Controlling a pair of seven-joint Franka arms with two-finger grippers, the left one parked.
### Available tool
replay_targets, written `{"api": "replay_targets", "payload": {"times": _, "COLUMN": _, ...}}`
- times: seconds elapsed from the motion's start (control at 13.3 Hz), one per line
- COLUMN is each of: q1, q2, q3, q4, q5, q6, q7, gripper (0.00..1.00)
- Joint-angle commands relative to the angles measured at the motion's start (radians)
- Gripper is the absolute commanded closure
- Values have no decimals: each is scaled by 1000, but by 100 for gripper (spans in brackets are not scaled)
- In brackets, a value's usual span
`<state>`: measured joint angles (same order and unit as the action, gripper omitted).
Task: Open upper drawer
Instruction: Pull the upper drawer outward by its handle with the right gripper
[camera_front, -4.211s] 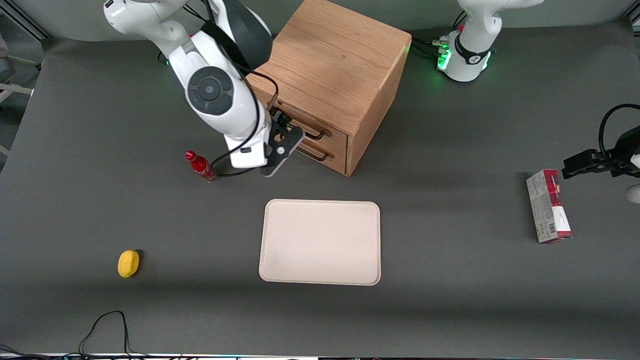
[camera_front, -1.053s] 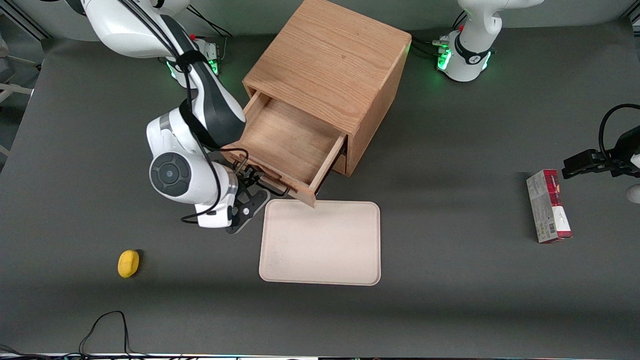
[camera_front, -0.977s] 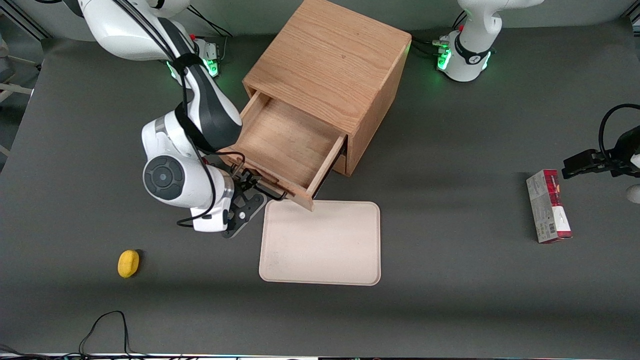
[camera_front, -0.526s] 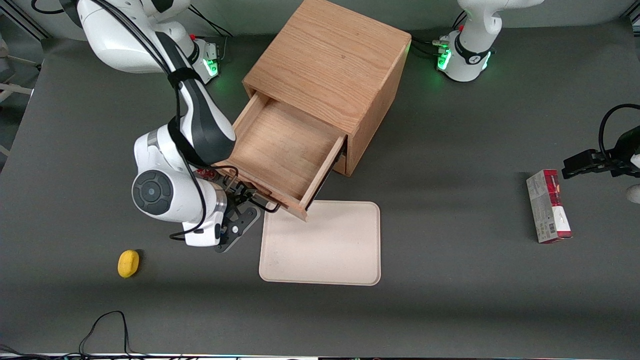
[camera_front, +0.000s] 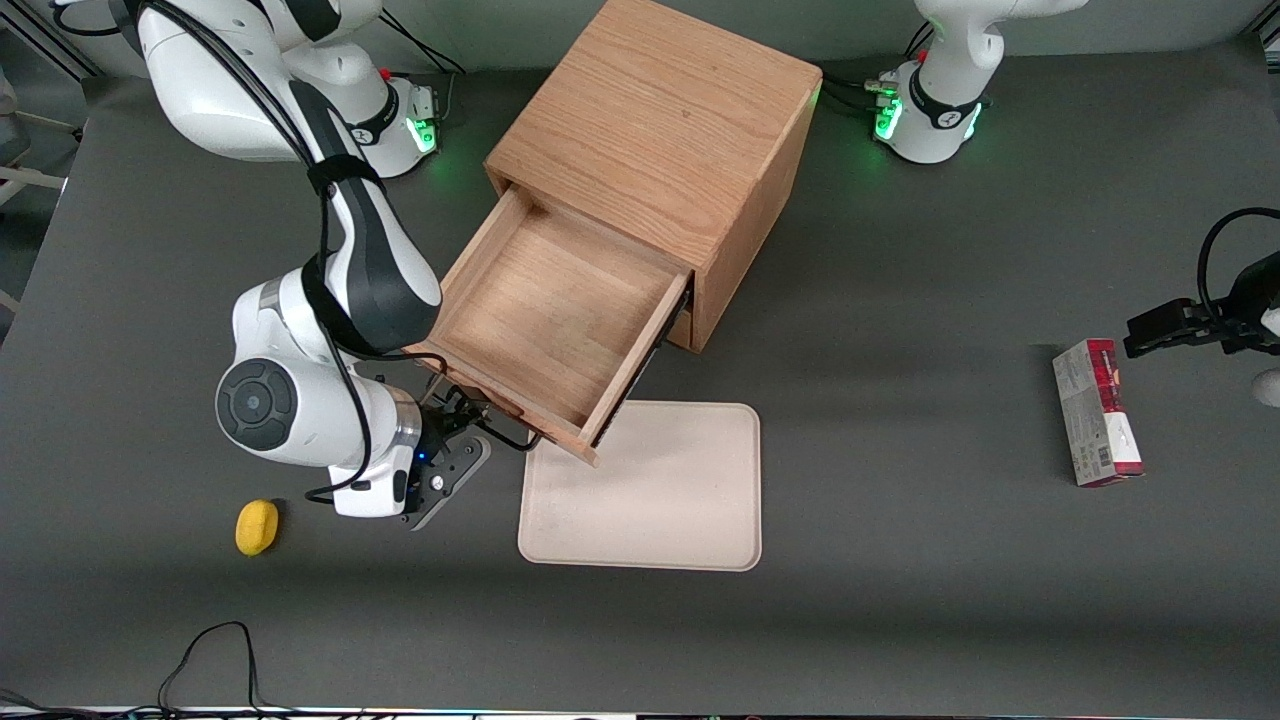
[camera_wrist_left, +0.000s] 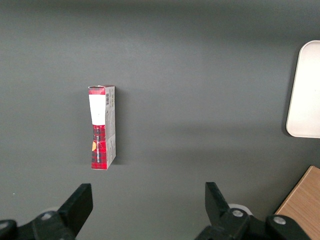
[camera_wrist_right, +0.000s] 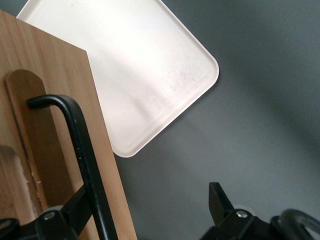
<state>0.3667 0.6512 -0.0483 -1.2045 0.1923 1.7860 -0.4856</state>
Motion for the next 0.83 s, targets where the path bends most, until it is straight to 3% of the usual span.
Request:
{"api": "replay_targets", "payload": {"times": 0.0, "q1": -29, "q2": 30, "q3": 7, "q4": 43, "q5": 29, "q6": 39, "q7": -24, "gripper": 0}}
{"api": "replay_targets", "payload": {"times": 0.53, "q1": -48, "q2": 12, "q3": 7, "q4": 45, "q5": 33, "q6": 39, "q7": -22, "gripper": 0}}
{"api": "replay_targets", "payload": {"times": 0.75, "q1": -46, "q2": -1, "q3": 10, "q4": 80, "q5": 36, "q6": -48, "q7": -21, "gripper": 0}}
